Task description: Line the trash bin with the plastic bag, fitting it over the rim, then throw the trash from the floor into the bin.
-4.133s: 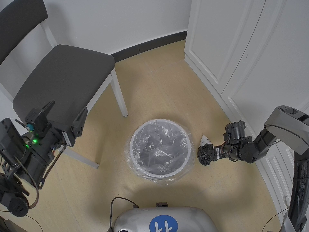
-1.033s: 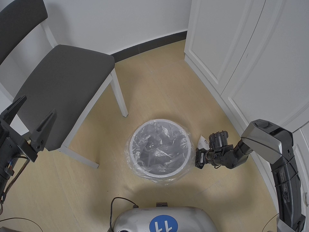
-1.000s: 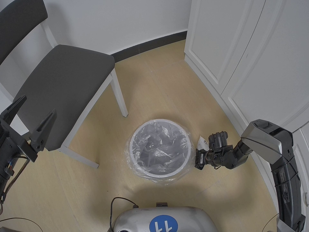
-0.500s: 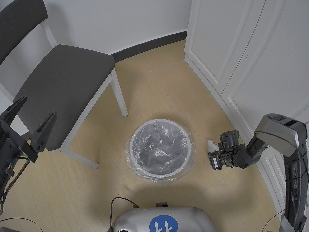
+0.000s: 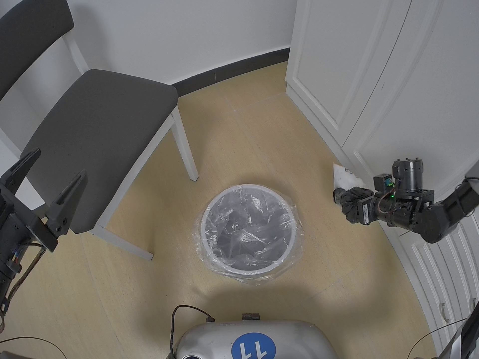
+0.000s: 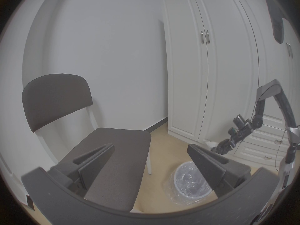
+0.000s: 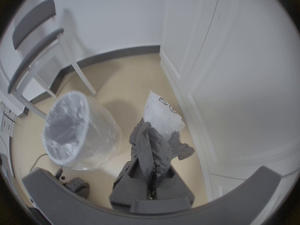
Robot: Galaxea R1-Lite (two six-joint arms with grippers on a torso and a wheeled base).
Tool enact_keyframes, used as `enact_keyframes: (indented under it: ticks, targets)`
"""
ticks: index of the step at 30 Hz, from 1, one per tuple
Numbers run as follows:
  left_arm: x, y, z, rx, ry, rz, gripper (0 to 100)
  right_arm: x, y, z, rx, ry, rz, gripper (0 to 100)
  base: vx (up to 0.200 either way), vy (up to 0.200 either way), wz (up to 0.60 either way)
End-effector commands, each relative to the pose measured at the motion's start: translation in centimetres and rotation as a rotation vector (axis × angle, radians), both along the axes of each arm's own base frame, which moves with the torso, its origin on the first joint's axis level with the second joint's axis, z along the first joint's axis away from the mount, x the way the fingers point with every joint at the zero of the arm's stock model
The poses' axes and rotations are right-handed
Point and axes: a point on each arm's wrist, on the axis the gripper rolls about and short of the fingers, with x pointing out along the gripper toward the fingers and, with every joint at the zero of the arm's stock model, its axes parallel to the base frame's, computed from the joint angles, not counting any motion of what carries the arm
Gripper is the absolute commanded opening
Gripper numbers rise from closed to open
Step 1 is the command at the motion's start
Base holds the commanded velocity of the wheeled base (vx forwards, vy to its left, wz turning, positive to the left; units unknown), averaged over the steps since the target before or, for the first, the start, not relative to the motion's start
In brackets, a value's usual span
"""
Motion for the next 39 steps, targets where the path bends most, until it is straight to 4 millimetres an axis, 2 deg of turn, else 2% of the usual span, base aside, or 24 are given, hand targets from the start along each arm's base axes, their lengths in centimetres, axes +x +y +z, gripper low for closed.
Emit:
enact_keyframes:
  ticks: [1,4,8,11,16,17,18,19,20,21,23,24,25,31,34,36,39]
  targets:
    - [0.0,0.0,0.0,-0.001,-0.001,0.001,100,-4.7,1.6,6.0,0.083,-0.166,0.101,0,0.0,0.0,0.0]
    - [0.0,0.0,0.0,0.001,-0.002,0.0,100,-6.3,3.8,7.7,0.181,-0.243,0.162,0,0.0,0.0,0.0]
    - [0.0,0.0,0.0,0.011,-0.004,0.004,100,-6.8,5.5,8.9,0.279,-0.316,0.201,0,0.0,0.0,0.0]
    - [0.0,0.0,0.0,0.013,-0.003,0.003,100,-6.1,6.6,9.8,0.377,-0.342,0.213,0,0.0,0.0,0.0]
    - [0.1,-0.1,-0.2,0.023,0.002,0.005,100,-3.8,10.0,11.9,0.58,-0.277,0.245,0,0.0,0.0,0.0]
    - [0.1,0.0,-0.2,0.03,-0.002,0.007,100,-3.2,11.0,12.4,0.661,-0.216,0.241,0,0.0,0.0,0.0]
    - [0.1,0.0,-0.1,0.03,-0.003,0.007,100,-3.2,11.1,12.4,0.669,-0.207,0.241,0,0.0,0.0,0.0]
    - [0.1,0.0,-0.2,0.036,-0.003,0.009,100,-2.6,12.5,12.6,0.784,-0.103,0.239,0,0.0,0.0,0.0]
    - [0.1,0.0,-0.2,0.038,-0.004,0.009,100,-2.2,13.3,12.4,0.833,-0.037,0.239,0,0.0,0.0,0.0]
    - [0.1,0.0,-0.2,0.038,-0.004,0.009,100,-2.2,13.3,12.4,0.833,-0.037,0.239,0,0.0,0.0,0.0]
    - [0.1,-0.1,-0.5,0.046,0.009,0.003,100,-1.3,15.2,11.4,0.913,0.113,0.229,0,0.0,0.0,0.0]
    - [0.1,-0.1,-0.5,0.046,0.009,0.001,100,-1.2,15.3,11.3,0.915,0.117,0.23,0,0.0,0.0,0.0]
    - [0.0,-0.4,-0.7,0.052,0.013,-0.019,100,-0.9,16.4,10.5,0.942,0.167,0.224,0,0.0,0.0,0.0]
    - [-0.5,-0.7,-1.2,0.089,0.012,-0.051,100,-1.3,18.0,9.6,0.981,0.224,0.226,0,0.0,0.0,0.0]
    - [-0.6,-0.6,-1.1,0.092,0.008,-0.05,100,-1.4,19.0,8.6,0.99,0.267,0.22,0,0.0,0.0,0.0]
    - [-0.6,-0.6,-1.0,0.086,-0.001,-0.048,100,-1.4,20.2,6.9,0.97,0.312,0.22,0,0.0,0.0,0.0]
    - [-0.8,-0.4,-0.7,0.076,-0.018,-0.041,100,-1.3,20.8,5.5,0.948,0.346,0.211,0,0.0,0.0,0.0]
